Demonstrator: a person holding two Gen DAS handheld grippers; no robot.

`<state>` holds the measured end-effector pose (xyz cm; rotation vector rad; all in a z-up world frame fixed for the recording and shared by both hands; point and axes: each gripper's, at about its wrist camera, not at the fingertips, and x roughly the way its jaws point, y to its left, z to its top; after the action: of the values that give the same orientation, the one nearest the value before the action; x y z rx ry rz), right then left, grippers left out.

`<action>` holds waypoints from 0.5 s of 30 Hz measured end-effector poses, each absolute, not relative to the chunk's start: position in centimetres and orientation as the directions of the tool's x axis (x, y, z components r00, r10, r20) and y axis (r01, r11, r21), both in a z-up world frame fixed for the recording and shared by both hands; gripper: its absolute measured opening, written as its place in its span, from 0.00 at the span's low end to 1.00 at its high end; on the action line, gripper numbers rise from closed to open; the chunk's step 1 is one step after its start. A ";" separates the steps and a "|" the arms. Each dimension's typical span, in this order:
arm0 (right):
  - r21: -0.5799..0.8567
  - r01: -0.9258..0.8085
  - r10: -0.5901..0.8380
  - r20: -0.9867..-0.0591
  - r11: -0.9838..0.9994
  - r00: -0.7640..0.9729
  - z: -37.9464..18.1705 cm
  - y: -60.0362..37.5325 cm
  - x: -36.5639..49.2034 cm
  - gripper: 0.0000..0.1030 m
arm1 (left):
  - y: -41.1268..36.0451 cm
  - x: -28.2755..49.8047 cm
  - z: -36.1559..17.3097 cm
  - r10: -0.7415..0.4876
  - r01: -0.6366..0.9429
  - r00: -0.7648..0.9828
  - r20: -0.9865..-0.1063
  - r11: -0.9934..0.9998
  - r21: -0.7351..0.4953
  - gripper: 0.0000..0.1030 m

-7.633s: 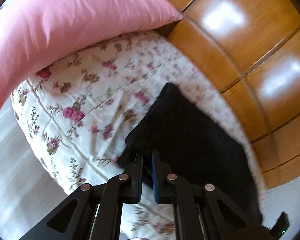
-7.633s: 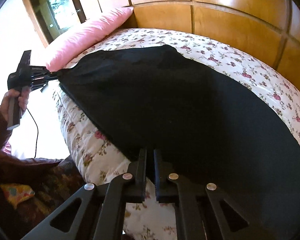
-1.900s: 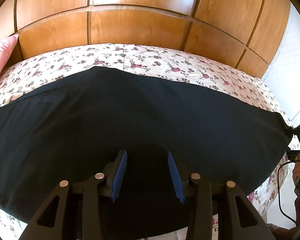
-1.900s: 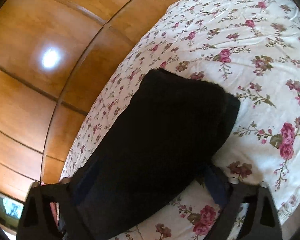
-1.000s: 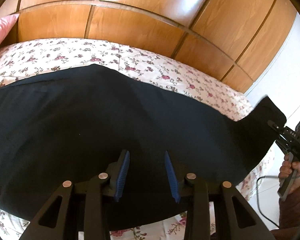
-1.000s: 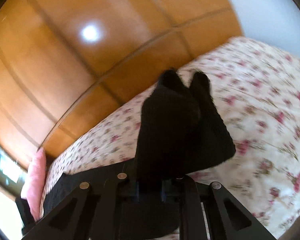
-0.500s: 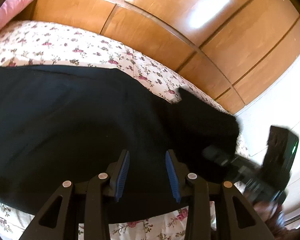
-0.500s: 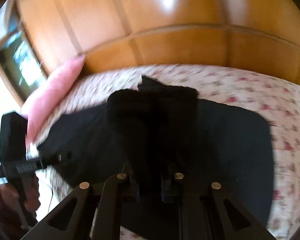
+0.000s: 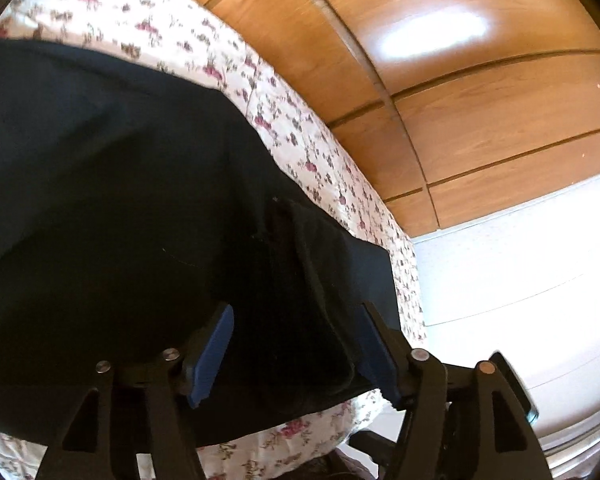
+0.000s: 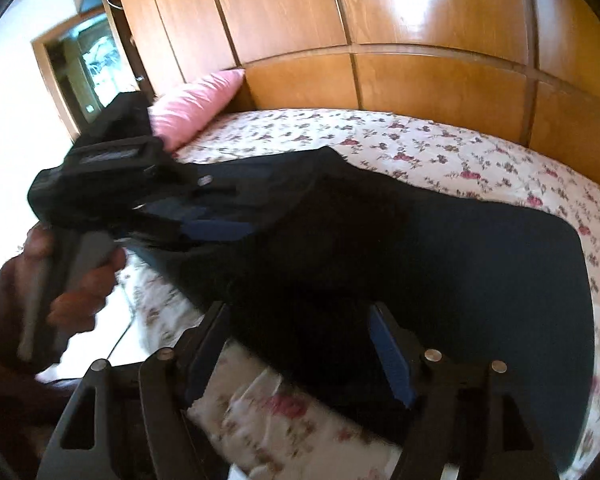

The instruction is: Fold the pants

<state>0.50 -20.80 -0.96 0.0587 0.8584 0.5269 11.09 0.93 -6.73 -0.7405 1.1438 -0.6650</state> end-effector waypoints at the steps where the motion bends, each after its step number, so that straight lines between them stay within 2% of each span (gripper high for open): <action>1: 0.265 -0.413 0.468 -0.703 0.871 0.536 -0.8 -21.4 -0.2 0.70 | 0.7 11.1 -6.8 -0.784 0.083 0.274 -0.557 0.596 -0.799 0.64; 5: 0.294 -0.342 0.444 -0.702 0.893 0.557 0.1 -25.1 -3.2 0.70 | -0.3 11.5 -7.5 -0.782 0.066 0.245 -0.573 0.603 -0.795 0.64; 11: 0.297 -0.060 0.272 -0.750 0.953 0.603 -0.9 -33.1 -6.0 0.69 | -3.1 11.8 -7.6 -0.761 0.110 0.208 -0.614 0.642 -0.758 0.61; 13: 0.282 0.013 0.220 -0.776 0.959 0.591 -1.8 -34.7 -6.5 0.64 | -4.2 11.7 -7.5 -0.741 0.151 0.199 -0.642 0.670 -0.727 0.35; 15: 0.303 0.073 0.206 -0.787 0.950 0.582 -2.9 -36.0 -6.6 0.59 | -5.0 11.6 -7.6 -0.724 0.173 0.194 -0.661 0.689 -0.704 0.28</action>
<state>-6.60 -35.99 -2.93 0.3195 0.9509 0.0795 11.60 -5.00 -7.60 -0.5461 1.2232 -0.6743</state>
